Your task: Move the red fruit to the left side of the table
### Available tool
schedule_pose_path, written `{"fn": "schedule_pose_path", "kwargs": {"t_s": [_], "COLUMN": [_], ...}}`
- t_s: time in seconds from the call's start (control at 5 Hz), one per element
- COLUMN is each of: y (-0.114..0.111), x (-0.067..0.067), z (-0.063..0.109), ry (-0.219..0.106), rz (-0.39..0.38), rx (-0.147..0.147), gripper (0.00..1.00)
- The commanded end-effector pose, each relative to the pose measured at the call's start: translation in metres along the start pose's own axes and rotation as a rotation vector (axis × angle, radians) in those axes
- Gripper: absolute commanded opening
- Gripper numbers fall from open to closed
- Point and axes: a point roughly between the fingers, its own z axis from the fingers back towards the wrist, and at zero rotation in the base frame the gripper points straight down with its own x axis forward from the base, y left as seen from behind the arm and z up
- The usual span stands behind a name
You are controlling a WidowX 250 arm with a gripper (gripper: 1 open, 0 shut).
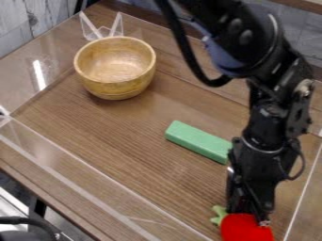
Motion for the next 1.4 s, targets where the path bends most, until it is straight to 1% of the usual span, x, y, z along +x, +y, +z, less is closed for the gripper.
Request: {"fn": "schedule_pose_path", "kwargs": {"t_s": [0.0,0.2,0.4,0.6,0.8,1.0,1.2], "y": [-0.006,-0.018,-0.026,-0.032,-0.035,-0.031,-0.025], "x": [0.006,0.009,0.012,0.013,0.015,0.010,0.006], "z": [0.015,0.019,0.020,0.018,0.018,0.026,0.031], "ry": [-0.011,0.012,0.017,0.013,0.009,0.010,0.012], "rz": [-0.046,-0.107,-0.013,0.067,0.161,0.178,0.196], "rx": [0.020,0.028,0.028,0.019,0.014,0.017,0.022], "gripper": [1.00,1.00,1.00,0.00,1.00,0.00,0.00]}}
